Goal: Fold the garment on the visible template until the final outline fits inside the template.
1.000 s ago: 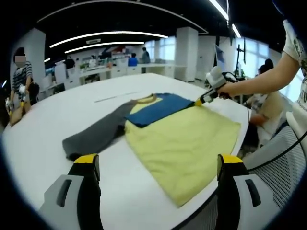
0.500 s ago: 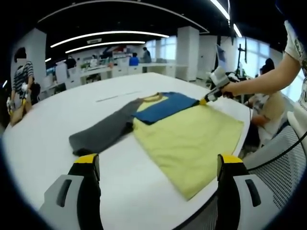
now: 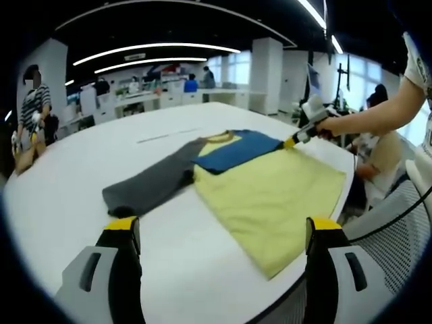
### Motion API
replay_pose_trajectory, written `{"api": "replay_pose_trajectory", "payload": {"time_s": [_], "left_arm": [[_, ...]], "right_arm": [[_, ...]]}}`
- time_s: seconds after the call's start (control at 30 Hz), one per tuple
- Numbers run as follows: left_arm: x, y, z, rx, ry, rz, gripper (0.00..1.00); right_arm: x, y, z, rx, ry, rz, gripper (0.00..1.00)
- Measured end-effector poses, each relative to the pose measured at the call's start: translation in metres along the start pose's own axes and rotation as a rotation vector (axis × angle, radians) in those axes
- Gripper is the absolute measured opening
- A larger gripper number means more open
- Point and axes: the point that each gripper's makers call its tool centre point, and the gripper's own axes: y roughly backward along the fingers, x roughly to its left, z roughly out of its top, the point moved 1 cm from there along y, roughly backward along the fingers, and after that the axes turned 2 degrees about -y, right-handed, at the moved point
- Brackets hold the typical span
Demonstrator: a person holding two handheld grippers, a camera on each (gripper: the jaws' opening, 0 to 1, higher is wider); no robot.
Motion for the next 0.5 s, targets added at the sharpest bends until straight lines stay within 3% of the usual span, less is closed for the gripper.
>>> {"api": "replay_pose_trajectory", "payload": {"time_s": [0.23,0.5], "left_arm": [[0.007,0.0,0.001,-0.007,-0.008,0.011,0.99],[0.017,0.002,0.0,-0.01,-0.002,0.035,0.99]], "right_arm": [[0.031,0.016,0.015,-0.075,0.028,0.096,0.54],[0.056,0.031,0.025,-0.118,0.033,0.175,0.81]]}}
